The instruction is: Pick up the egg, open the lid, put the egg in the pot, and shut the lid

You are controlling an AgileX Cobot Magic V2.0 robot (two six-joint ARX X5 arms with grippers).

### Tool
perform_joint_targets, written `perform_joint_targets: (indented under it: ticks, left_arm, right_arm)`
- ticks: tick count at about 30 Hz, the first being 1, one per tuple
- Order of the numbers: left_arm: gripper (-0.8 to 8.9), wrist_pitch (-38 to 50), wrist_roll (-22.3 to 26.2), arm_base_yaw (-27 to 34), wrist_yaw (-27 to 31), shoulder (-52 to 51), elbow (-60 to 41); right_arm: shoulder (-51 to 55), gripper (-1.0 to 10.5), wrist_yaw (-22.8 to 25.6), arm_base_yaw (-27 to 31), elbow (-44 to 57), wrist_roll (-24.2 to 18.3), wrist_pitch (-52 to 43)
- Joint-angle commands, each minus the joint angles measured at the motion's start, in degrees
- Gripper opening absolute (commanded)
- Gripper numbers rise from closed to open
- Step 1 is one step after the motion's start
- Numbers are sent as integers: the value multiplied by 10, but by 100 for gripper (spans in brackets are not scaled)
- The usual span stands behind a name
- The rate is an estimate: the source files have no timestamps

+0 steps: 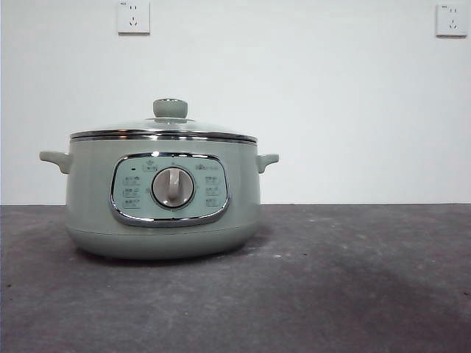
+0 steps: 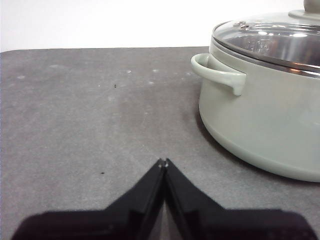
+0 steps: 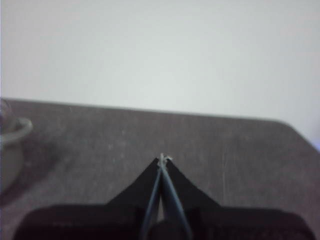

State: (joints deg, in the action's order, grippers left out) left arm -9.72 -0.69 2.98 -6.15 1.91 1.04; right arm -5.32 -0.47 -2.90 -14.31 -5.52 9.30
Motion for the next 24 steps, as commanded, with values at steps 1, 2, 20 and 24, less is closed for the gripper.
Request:
perform_joint_targets:
  ticks: [1, 2, 20, 24]
  left_arm:
    - [-4, 5, -3, 2, 0, 0, -6]
    - [-4, 5, -3, 2, 0, 0, -6]
    - [-4, 5, -3, 2, 0, 0, -6]
    - [-4, 5, -3, 2, 0, 0, -6]
  right_arm:
    - [26, 1, -1, 1, 53, 11, -25]
    - [37, 1, 0, 1, 69, 10, -26]
    - [49, 1, 0, 1, 134, 25, 12]
    - [48, 1, 0, 1, 134, 25, 13]
